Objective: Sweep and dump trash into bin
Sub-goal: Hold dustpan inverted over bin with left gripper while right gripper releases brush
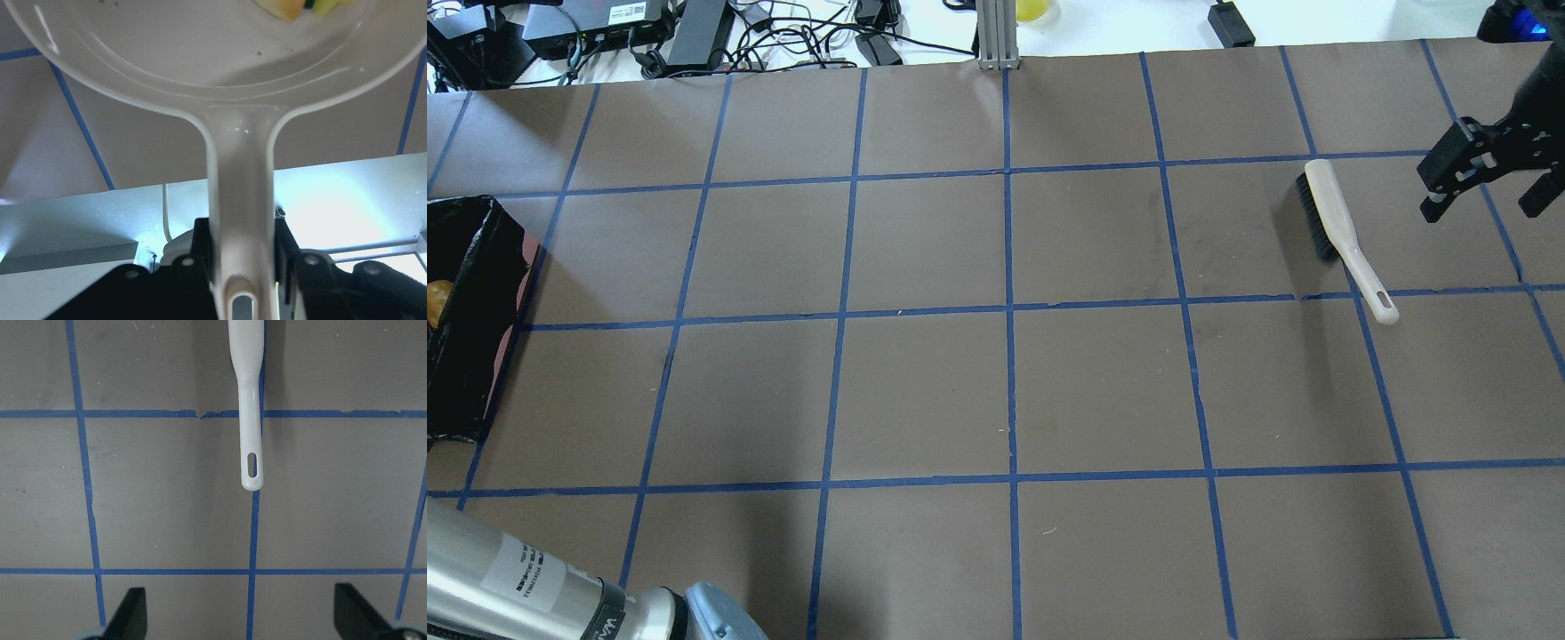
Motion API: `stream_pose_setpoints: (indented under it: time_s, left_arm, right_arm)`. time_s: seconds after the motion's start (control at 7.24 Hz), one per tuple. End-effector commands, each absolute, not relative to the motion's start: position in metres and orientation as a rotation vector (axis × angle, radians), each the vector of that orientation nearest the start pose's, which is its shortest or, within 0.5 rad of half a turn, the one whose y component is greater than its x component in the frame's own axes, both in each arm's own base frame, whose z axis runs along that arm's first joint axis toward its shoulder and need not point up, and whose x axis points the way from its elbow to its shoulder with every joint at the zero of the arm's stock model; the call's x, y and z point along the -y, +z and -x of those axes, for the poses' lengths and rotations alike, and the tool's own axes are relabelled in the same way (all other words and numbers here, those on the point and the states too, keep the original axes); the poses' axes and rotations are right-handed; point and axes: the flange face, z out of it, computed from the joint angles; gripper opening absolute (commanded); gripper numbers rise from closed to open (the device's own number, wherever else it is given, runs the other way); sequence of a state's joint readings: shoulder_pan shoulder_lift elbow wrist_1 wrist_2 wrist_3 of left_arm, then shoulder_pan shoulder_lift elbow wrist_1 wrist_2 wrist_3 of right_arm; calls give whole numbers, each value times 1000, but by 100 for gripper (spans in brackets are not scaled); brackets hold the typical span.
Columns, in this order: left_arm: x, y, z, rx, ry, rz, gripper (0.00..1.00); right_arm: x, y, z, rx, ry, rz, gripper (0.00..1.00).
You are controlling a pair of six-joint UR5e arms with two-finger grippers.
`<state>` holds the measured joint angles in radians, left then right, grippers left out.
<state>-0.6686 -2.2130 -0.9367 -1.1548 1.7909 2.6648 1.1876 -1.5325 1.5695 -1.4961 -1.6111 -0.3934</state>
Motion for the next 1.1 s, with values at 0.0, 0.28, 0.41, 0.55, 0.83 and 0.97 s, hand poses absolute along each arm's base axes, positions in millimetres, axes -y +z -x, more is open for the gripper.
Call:
stream_pose_setpoints:
  time_s: [0.0, 0.28, 0.41, 0.55, 0.83, 0.97]
  left_arm:
    - [566, 450, -537, 2249, -558, 2671, 0]
    - [580, 461, -523, 2282, -690, 2738, 0]
    - [593, 470, -506, 2295, -790, 2765, 0]
    - [598, 475, -493, 2306, -824, 2758, 0]
    - [586, 469, -480, 2384, -911, 2735, 0]
    - [578, 468, -471, 2385, -912, 2739, 0]
  right_arm:
    - [505, 473, 56, -3127, 151, -15, 100]
    - [484, 513, 16, -3133, 27, -34, 100]
    - [467, 548, -30, -3129, -100, 60, 100]
    - [466, 543, -53, -3124, -69, 56, 100]
    - [470, 531, -58, -3137, -9, 55, 100]
    - [471, 529, -68, -3133, -12, 77, 100]
